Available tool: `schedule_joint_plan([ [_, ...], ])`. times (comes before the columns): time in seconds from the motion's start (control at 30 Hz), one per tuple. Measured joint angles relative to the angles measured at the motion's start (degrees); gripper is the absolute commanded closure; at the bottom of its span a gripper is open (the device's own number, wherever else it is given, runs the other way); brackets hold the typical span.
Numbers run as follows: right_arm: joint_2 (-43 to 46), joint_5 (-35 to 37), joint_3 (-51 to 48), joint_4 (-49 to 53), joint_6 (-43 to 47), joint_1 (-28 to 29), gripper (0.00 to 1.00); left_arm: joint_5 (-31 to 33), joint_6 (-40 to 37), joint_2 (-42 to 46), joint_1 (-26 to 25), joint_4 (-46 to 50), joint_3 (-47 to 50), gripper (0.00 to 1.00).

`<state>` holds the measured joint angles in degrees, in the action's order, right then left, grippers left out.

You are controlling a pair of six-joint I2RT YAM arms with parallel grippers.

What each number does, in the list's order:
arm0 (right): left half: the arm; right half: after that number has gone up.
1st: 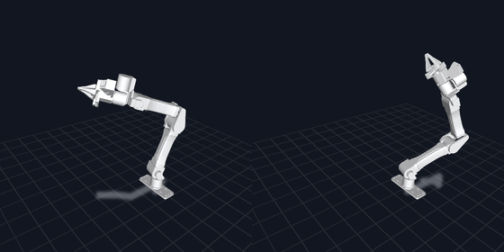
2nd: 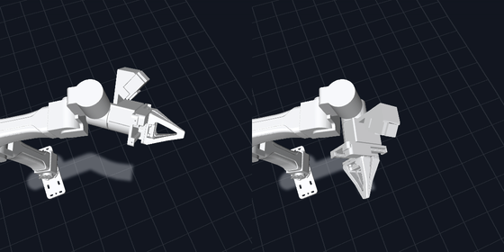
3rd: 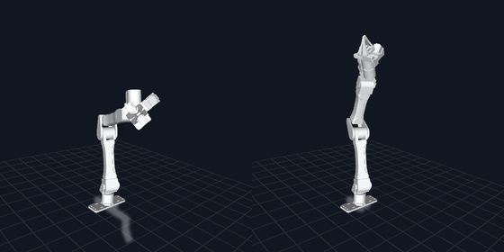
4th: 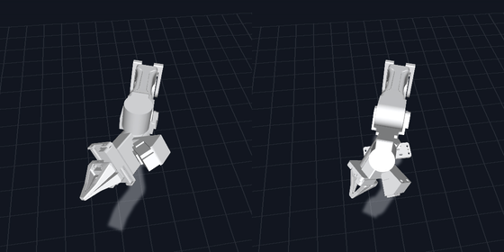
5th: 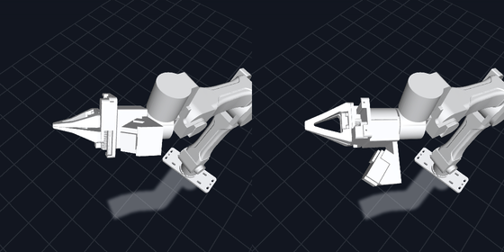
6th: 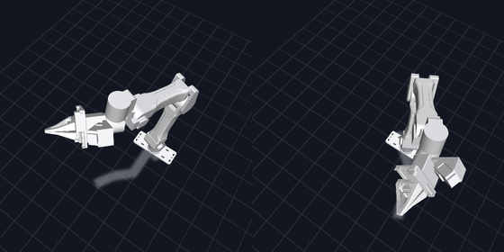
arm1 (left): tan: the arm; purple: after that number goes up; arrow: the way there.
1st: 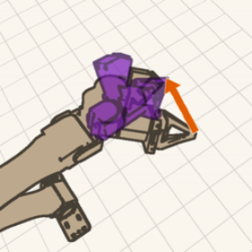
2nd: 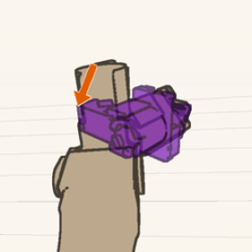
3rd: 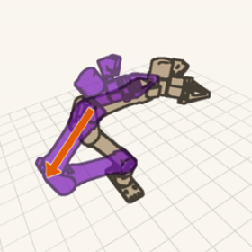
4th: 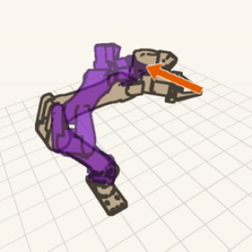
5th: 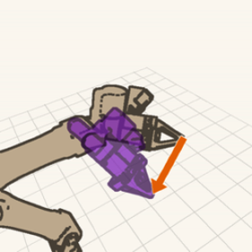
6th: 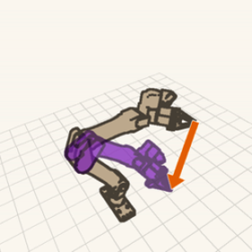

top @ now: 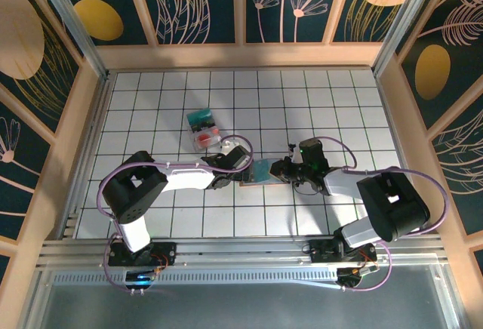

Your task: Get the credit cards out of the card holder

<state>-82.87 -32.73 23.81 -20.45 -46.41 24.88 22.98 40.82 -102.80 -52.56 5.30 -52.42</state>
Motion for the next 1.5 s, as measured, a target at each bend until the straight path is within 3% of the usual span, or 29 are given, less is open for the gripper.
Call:
schedule_joint_plan([
  [0.5,0.1,-0.2,0.4,1.0,1.0,-1.2,1.00,-0.1,-0.6,0.4,0.0,1.6,-0.6,0.01],
  [0.97,4.9,4.4,1.3,5.9,4.0,-2.0,1.00,-0.5,-0.7,3.8,0.0,6.1,-0.9,0.01],
  [1.5,10.5,7.4,1.3,9.2,4.5,-2.1,1.00,-4.7,-4.1,4.4,0.0,-0.8,-6.1,0.01],
])
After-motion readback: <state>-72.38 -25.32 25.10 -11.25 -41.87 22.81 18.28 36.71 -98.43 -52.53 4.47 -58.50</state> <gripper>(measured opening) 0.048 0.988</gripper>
